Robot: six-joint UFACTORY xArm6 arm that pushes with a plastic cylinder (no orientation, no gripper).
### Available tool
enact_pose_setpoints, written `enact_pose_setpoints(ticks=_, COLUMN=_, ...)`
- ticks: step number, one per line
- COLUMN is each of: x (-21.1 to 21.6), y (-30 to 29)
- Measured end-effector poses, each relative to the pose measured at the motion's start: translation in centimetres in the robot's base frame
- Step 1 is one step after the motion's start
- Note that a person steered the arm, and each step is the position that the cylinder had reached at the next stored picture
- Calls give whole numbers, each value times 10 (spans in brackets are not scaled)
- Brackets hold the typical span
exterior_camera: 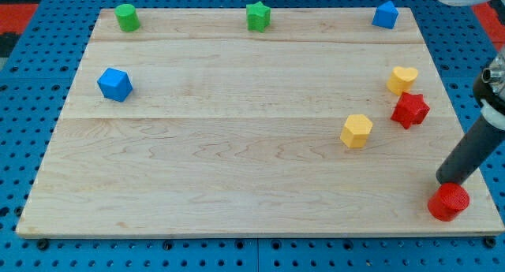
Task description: Slide the yellow hexagon closer to red circle
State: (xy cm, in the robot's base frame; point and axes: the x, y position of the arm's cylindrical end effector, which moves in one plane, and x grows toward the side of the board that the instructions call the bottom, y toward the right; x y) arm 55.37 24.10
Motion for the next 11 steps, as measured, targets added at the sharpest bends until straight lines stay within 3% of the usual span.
enact_pose_setpoints(ticks=2, x=-8, y=-103)
enact_pose_setpoints(ticks=4, x=-94, y=-160)
enact_pose_setpoints(ticks=5, x=-115, y=-145)
enact_pose_setpoints(ticks=7, x=-85, y=-129)
enact_pose_setpoints(ticks=9, x=-78, y=-71)
enact_pose_setpoints(ticks=11, x=-84, y=-61)
